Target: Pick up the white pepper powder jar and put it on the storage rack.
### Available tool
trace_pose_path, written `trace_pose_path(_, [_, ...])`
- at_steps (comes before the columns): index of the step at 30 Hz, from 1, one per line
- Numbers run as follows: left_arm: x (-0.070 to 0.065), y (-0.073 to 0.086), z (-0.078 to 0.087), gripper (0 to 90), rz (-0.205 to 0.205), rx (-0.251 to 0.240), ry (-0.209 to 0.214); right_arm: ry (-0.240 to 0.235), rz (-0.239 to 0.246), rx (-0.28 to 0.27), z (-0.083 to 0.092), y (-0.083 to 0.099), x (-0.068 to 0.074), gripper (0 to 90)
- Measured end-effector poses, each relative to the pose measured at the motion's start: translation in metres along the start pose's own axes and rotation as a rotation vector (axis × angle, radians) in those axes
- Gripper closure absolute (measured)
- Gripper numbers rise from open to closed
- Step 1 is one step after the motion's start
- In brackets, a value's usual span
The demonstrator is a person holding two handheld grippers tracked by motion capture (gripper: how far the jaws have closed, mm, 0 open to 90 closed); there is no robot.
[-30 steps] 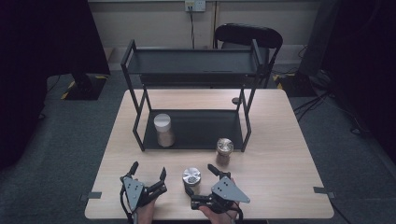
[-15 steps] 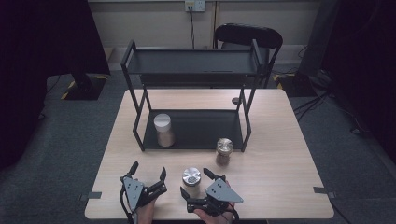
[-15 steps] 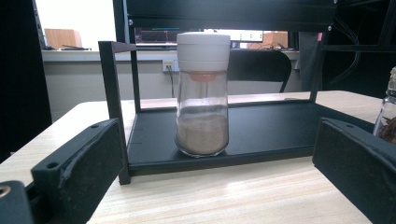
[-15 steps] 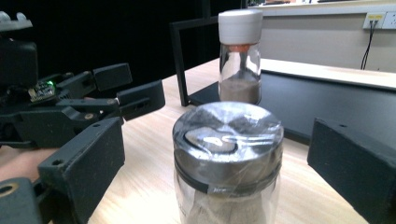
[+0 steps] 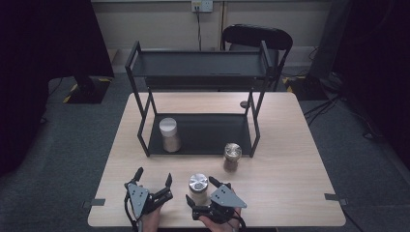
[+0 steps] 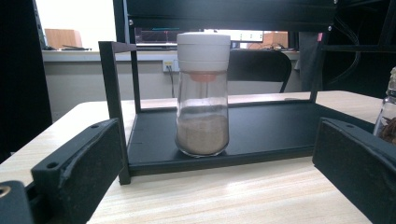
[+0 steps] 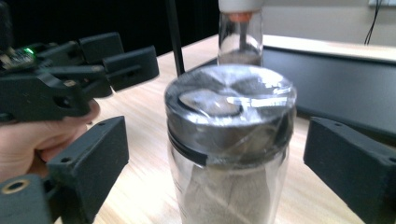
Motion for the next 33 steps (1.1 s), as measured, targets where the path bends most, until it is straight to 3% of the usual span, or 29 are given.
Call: trace_pose_path(33, [0.0, 0.0, 0.0, 1.3, 0.0, 0.0, -0.002, 0.03, -0.027, 0.149, -0.017, -0.002, -0.002, 20.3])
Point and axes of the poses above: each handheld gripper's, and its own axes: z roughly backward along the jaws, y roughly out of its underside, x roughly to its left, the point moved 9 cm from there along -z, roughly forward along the jaws, and after that the axes turned 7 degrees about -y, right-handed, at the moved point
